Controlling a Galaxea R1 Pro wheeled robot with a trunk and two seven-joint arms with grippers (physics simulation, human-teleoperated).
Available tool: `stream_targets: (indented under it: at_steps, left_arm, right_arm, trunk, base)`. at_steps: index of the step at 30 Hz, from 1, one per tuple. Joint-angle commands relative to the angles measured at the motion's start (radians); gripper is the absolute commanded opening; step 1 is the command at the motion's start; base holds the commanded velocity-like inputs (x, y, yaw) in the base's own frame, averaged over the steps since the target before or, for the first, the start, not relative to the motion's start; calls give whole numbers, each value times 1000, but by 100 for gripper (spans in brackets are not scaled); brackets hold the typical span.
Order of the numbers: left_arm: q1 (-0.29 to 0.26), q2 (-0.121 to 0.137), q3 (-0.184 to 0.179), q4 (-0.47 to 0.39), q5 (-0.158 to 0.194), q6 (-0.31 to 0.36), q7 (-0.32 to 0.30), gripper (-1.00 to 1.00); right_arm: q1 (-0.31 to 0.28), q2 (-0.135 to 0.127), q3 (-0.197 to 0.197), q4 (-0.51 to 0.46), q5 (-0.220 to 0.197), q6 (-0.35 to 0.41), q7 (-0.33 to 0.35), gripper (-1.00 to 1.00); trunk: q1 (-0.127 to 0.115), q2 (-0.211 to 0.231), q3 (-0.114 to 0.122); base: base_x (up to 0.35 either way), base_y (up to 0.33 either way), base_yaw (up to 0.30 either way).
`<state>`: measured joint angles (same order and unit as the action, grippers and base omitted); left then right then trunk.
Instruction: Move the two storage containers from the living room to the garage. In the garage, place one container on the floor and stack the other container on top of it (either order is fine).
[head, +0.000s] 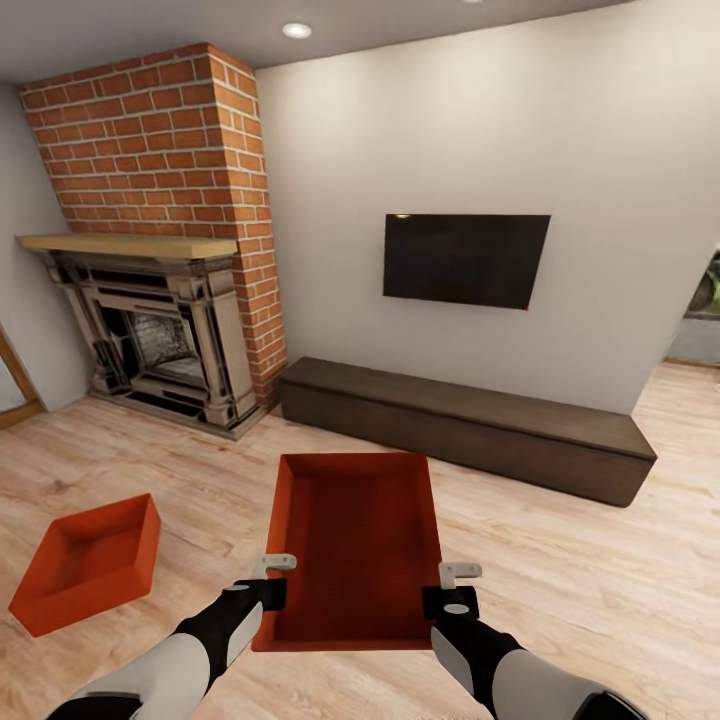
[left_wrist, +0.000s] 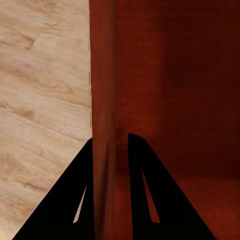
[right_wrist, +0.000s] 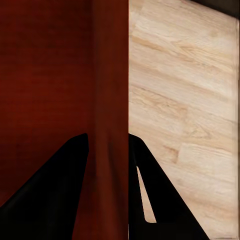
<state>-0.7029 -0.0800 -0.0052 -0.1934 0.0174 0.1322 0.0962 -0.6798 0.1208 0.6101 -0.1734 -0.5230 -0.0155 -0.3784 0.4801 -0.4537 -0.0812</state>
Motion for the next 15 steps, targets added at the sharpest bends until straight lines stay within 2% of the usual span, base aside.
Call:
stream_targets:
  at_steps: [1,15]
  left_arm:
    - [-1,16,51,-4,-17,7,10,-100]
    - [-1,16,51,-4,-17,7,10,-100]
  right_arm:
    - [-1,-3,-15,9,-2,-4,-11,-100]
    - [-1,-3,-15,9,-2,-4,-11,-100]
  trunk:
    - [1,-2,-2]
    - [1,-2,-2]
  base:
    - [0,0,-252]
    - [0,0,-252]
